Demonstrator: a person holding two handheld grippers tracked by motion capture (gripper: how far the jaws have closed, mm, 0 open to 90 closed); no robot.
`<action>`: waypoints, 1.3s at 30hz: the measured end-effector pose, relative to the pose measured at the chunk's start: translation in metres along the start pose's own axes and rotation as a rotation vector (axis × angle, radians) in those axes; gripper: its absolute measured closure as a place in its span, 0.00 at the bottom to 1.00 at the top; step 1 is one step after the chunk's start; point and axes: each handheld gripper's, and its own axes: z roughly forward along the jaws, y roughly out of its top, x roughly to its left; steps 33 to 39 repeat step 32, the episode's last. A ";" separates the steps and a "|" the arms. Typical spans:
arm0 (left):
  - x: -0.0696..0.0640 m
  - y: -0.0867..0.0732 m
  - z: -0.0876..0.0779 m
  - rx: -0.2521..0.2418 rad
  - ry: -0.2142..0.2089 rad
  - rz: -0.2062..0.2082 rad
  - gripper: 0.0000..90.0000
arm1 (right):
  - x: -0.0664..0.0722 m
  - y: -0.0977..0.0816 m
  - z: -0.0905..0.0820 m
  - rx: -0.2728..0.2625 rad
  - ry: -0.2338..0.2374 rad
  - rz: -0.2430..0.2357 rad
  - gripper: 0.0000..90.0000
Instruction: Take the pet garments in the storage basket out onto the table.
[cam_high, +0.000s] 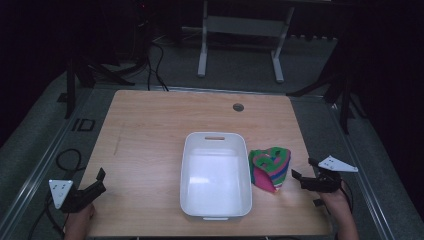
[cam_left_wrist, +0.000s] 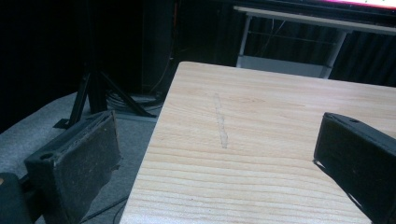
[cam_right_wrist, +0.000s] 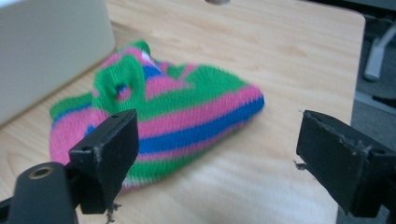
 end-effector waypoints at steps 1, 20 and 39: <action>0.000 0.000 0.000 -0.001 0.000 -0.001 0.01 | 0.001 -0.004 -0.001 0.003 -0.011 0.009 0.14; 0.000 0.000 0.000 0.000 0.002 0.004 0.01 | 0.011 -0.050 -0.023 -0.193 -0.348 0.239 0.15; -0.001 0.000 0.000 -0.002 0.001 0.005 0.01 | 0.011 -0.055 -0.022 -0.199 -0.362 0.244 0.15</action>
